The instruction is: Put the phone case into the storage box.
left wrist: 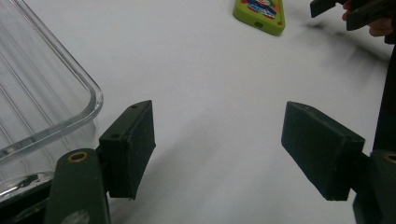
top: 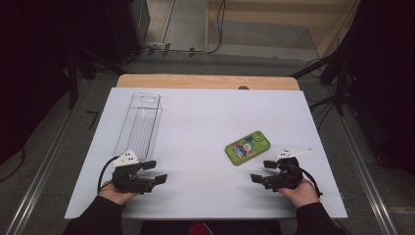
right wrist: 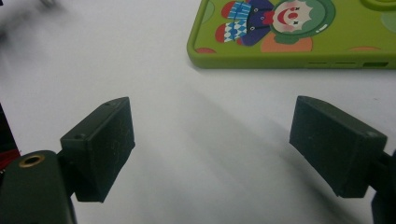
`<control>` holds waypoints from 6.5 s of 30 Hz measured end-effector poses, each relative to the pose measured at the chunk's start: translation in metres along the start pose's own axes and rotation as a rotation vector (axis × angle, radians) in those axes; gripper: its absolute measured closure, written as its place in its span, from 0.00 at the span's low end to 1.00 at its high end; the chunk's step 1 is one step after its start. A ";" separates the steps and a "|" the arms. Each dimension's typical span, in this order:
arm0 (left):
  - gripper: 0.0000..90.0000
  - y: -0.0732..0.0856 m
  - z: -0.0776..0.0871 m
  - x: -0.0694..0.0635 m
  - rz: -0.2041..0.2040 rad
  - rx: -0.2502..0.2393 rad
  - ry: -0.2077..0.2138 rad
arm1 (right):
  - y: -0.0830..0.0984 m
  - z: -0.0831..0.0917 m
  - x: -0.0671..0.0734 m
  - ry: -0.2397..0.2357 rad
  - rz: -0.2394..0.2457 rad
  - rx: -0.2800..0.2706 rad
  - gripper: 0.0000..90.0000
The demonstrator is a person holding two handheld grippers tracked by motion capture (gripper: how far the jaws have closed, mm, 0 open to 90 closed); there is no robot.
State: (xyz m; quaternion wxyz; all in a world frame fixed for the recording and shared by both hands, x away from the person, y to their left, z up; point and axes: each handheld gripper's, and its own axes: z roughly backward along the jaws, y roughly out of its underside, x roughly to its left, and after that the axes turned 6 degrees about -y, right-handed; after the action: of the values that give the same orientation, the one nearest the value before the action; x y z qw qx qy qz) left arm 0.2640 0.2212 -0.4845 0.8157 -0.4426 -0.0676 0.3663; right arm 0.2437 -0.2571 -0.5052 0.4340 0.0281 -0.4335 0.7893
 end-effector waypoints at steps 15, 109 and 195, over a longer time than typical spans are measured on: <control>0.29 0.000 0.000 0.000 -0.001 0.006 0.007 | 0.000 0.000 0.001 0.002 0.000 0.003 0.14; 0.29 -0.001 -0.001 -0.001 0.008 0.001 0.015 | -0.043 0.019 -0.057 0.165 -0.134 -0.047 0.75; 0.29 -0.001 -0.001 0.001 0.017 -0.005 0.020 | -0.110 -0.077 -0.051 0.122 -0.118 0.076 0.98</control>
State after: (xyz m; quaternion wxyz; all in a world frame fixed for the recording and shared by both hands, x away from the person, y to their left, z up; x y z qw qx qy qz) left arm 0.2658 0.2211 -0.4843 0.8120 -0.4489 -0.0568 0.3685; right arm 0.3790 -0.2089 -0.5019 0.5039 0.0219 -0.3734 0.7786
